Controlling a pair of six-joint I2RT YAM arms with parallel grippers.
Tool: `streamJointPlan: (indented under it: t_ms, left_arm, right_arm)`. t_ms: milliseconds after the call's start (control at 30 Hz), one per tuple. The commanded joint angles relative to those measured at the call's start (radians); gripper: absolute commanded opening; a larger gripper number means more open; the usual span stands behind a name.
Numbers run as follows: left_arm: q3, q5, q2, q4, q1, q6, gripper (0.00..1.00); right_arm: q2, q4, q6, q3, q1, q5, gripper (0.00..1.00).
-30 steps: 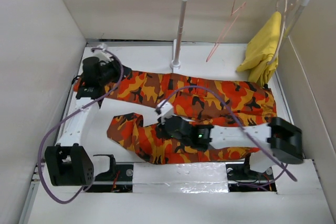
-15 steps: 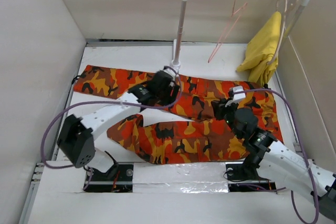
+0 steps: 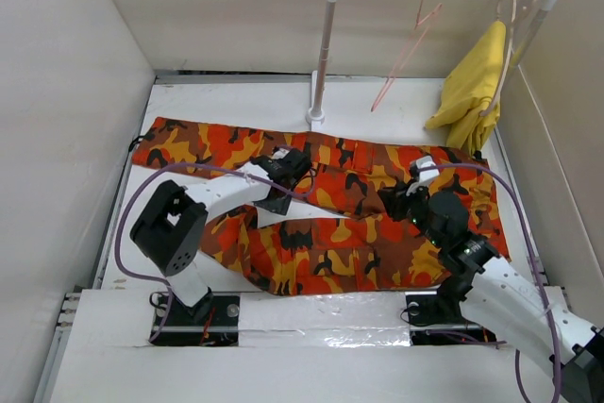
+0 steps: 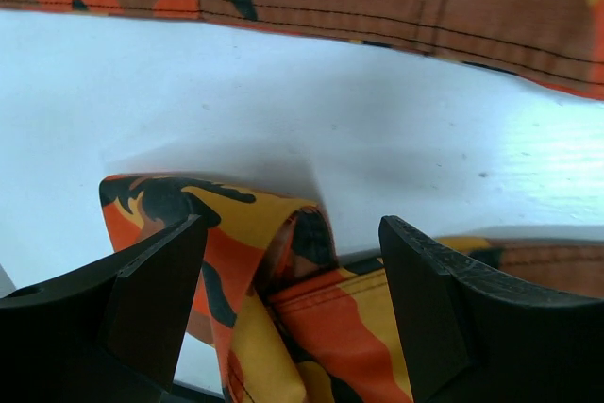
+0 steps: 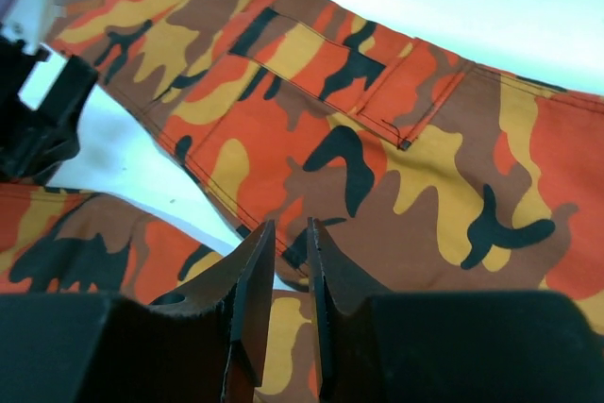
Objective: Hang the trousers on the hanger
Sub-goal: Flatten out the trousers at the center of the board, then fold the trousers at the center of the board.
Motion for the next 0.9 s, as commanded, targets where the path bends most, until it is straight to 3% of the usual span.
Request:
streamJointPlan:
  t_ms: [0,267,367,400,500,567,700,867]
  left_arm:
    - [-0.012,-0.041,0.021,-0.029,0.009,-0.03,0.72]
    - [-0.019,-0.152,0.128,-0.041,0.009,-0.074,0.68]
    - [-0.016,-0.185,0.139,-0.05,0.009,-0.086,0.5]
    - [-0.011,-0.196,0.14,-0.059,-0.003,-0.089,0.34]
    - [-0.009,-0.216,0.128,-0.067,-0.014,-0.109,0.1]
    - [-0.009,-0.221,0.108,-0.067,-0.023,-0.105,0.0]
    - [0.011,-0.215,0.017,-0.064,-0.032,-0.117,0.0]
    - [0.073,-0.201,-0.282,0.058,0.009,-0.149,0.0]
  right_arm:
    - [-0.022,0.043,-0.018,-0.009,-0.01,-0.047,0.26]
    - [-0.001,0.055,-0.023,-0.01,-0.01,-0.048,0.28]
    - [0.013,0.058,-0.023,-0.009,-0.01,-0.036,0.28]
    - [0.022,0.058,-0.021,-0.009,-0.01,-0.036,0.28]
    - [0.035,0.056,-0.023,-0.007,-0.01,-0.041,0.28]
    - [0.038,0.061,-0.02,-0.009,-0.01,-0.025,0.29]
    - [0.05,0.064,-0.021,-0.009,-0.01,-0.033,0.29]
    - [0.084,0.081,-0.023,-0.007,-0.01,-0.025,0.29]
